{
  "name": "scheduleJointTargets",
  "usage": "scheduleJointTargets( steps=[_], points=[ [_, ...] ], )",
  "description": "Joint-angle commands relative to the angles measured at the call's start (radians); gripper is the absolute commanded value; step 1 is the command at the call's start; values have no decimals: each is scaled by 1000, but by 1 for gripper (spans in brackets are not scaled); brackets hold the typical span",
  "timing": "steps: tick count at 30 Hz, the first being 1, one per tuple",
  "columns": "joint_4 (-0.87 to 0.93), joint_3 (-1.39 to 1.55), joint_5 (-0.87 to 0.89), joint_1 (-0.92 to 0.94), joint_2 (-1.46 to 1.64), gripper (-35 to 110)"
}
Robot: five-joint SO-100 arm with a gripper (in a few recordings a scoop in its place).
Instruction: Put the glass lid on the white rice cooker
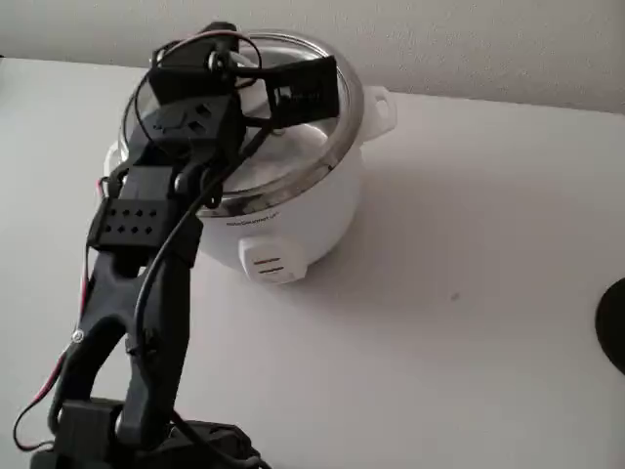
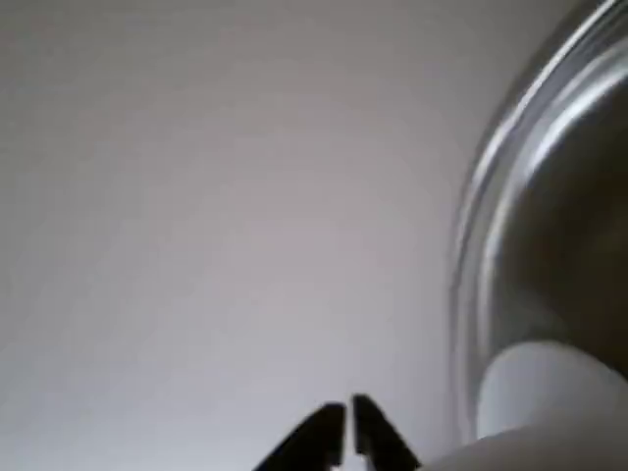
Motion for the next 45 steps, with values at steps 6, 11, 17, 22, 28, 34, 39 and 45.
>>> scheduleJointTargets(
  steps=[6, 11, 17, 22, 28, 34, 39, 45],
  points=[
    [-94, -232, 15, -21, -35, 0],
    [-107, -261, 28, -25, -83, 0],
    [-107, -275, 29, -23, -110, 0],
    [-104, -273, 54, -12, -120, 0],
    [-100, -275, 64, -28, -107, 0],
    [-83, -275, 84, -31, -101, 0],
    [-60, -275, 87, -31, -89, 0],
    [-49, -278, 97, -35, -78, 0]
  ],
)
